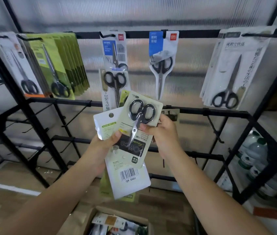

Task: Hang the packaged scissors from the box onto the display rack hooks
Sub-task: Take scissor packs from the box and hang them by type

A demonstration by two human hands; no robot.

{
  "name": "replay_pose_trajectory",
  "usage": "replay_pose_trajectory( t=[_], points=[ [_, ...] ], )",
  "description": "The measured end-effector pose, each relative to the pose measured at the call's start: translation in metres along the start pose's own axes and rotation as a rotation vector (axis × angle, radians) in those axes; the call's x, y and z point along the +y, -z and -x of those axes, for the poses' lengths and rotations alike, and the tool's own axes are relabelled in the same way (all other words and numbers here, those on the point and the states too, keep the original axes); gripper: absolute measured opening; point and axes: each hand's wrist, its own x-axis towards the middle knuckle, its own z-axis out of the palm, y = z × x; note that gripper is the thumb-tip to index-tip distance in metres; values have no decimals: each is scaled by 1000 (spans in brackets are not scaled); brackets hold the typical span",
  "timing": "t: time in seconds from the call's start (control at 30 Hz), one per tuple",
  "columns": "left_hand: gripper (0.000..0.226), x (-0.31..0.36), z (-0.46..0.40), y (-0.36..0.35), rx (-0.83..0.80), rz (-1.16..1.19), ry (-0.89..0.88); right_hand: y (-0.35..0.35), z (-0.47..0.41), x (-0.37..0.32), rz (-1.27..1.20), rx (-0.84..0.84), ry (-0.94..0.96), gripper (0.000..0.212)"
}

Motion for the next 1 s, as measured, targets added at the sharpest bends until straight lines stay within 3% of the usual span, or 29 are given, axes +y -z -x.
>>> replay_pose_trajectory(
  t=[0.13,0.33,0.47,0.63,0.7,0.8,1.0],
  points=[
    [57,6,4,-3,52,33,26,-1,3,2,-141,33,-1,27],
    [63,7,8,-5,92,99,118,-6,6,12,-244,169,-37,19],
    [48,6,9,-4,134,128,141,-10,7,15,-331,256,-30,17],
    [48,8,5,-1,165,149,107,-2,8,11,-453,434,52,19],
    [41,7,4,0,172,113,87,-4,10,11,-483,427,49,20],
    [48,3,5,-2,155,62,51,-15,20,19,-514,352,-57,18],
    [44,1,7,6,185,56,79,-9,22,25,-416,227,-159,19]
  ],
)
